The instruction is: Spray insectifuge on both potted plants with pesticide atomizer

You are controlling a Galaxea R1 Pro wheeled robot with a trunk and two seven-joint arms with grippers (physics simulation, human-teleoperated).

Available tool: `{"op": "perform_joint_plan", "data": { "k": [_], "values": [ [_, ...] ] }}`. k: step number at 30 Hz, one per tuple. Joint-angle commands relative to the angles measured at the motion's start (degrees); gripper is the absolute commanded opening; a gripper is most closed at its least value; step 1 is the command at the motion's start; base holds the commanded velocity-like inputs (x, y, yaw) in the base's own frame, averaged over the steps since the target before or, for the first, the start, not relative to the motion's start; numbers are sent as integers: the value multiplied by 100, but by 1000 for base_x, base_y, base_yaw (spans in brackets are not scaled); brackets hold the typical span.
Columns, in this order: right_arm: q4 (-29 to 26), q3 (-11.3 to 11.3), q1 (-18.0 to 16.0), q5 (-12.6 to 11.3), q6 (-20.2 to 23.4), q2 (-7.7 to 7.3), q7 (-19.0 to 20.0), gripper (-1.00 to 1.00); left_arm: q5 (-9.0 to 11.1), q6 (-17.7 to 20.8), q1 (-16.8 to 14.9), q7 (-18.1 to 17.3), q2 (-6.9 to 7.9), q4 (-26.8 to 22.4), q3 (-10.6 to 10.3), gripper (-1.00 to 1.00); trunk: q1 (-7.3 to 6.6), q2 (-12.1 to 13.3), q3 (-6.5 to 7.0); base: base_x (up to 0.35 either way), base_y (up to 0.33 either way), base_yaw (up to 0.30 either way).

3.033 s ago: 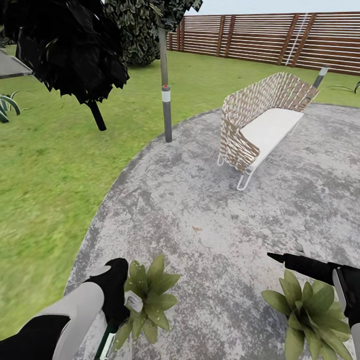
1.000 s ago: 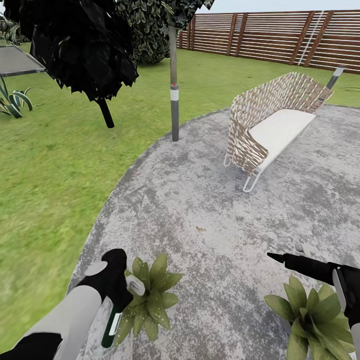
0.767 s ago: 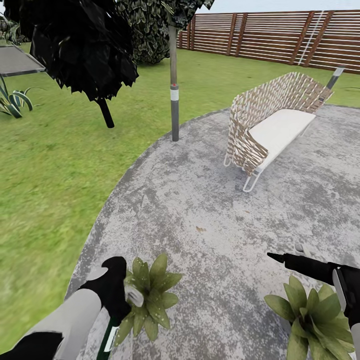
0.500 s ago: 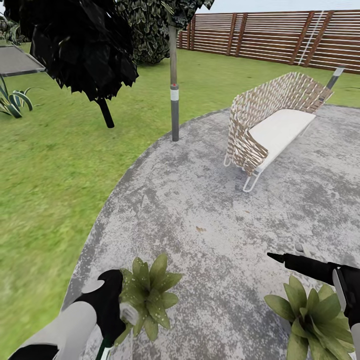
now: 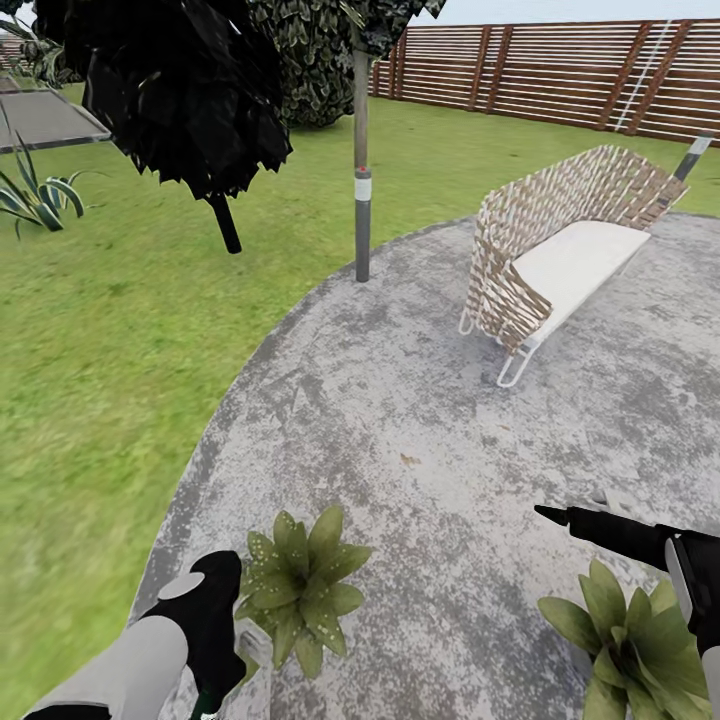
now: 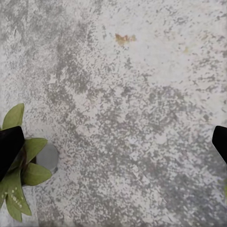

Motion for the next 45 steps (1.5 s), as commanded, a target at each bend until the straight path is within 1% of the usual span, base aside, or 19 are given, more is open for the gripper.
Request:
{"op": "perform_joint_plan", "data": {
  "k": [1, 3, 4, 5, 9, 18, 21, 22, 23, 24, 25, 27, 31, 33, 34, 36, 39, 45],
  "values": [
    [-3, -18, -6, 61, 20, 3, 55, 100, -46, 58, -3, -62, -11, -18, -13, -100, 0, -2, -4, 0, 0, 8],
    [-5, -20, -6, 63, 19, 3, 55, 100, -47, 64, -7, -65, -71, -120, -12, -100, 0, -2, -4, 0, 0, 3],
    [-6, -19, -6, 63, 19, 3, 56, 100, -52, 66, -7, -74, -124, -306, -14, -100, 0, -2, -4, 0, 0, 0],
    [-6, -19, -6, 63, 19, 3, 55, 100, -53, 66, -8, -78, -150, -376, -16, -100, 0, -2, -4, 0, -16, 1],
    [-5, -18, -6, 63, 19, 3, 55, 100, -55, 67, -8, -70, -225, -486, -49, -100, 0, -2, -4, 0, -74, 0],
    [-2, -18, -6, 61, 20, 3, 55, 100, -62, 59, -8, -52, -221, -477, -39, -100, 0, -2, -4, 0, -25, 0],
    [-5, -18, -6, 63, 19, 3, 55, 100, -64, 59, -4, -46, -153, -466, -27, -100, 0, -2, -4, 0, 0, 0],
    [-3, -18, -6, 63, 19, 3, 55, 100, -64, 58, -4, 27, -90, -465, -29, -100, 0, -2, -4, 0, 0, 0],
    [-4, -18, -6, 63, 19, 3, 55, 100, -64, 58, -4, 139, -66, -465, -30, -100, 0, -2, -4, 0, 0, 0],
    [-6, -18, -6, 63, 19, 3, 55, 100, -64, 58, -3, 481, -42, -460, -32, -100, 0, -2, -4, 0, 0, 0],
    [-2, -18, -6, 63, 19, 3, 55, 100, -60, 60, -1, 704, -33, -458, -32, -100, 0, -2, -4, 0, 0, 0],
    [-1, -18, -6, 61, 19, 3, 56, 100, -52, 65, -2, 870, -31, -456, -28, -100, 0, -2, -4, 0, 0, 0],
    [-5, -18, -6, 63, 19, 2, 55, 100, -33, 67, -2, 925, -42, -460, -24, -100, 0, -2, -4, 0, 0, 0],
    [-5, -18, -6, 63, 19, 3, 55, 100, -25, 67, -6, 915, -59, -470, -18, -100, 0, -2, -4, 0, 0, 0],
    [-6, -18, -6, 63, 20, 3, 55, 100, -22, 67, -6, 909, -130, -483, -20, -100, 0, -2, -4, 0, 0, 0],
    [-2, -18, -6, 63, 19, 3, 55, 100, -21, 63, -7, 886, -222, -498, -17, -100, 0, -2, -4, 0, 0, 0],
    [-2, -18, -6, 63, 19, 3, 55, 100, -26, 59, -8, 868, -307, -500, -29, -100, 0, -2, -4, 0, 0, 0],
    [-5, -18, -6, 63, 19, 3, 55, 100, -29, 58, -8, 865, -324, -415, -23, -100, 0, -2, -4, 0, 0, 0]
  ]
}}
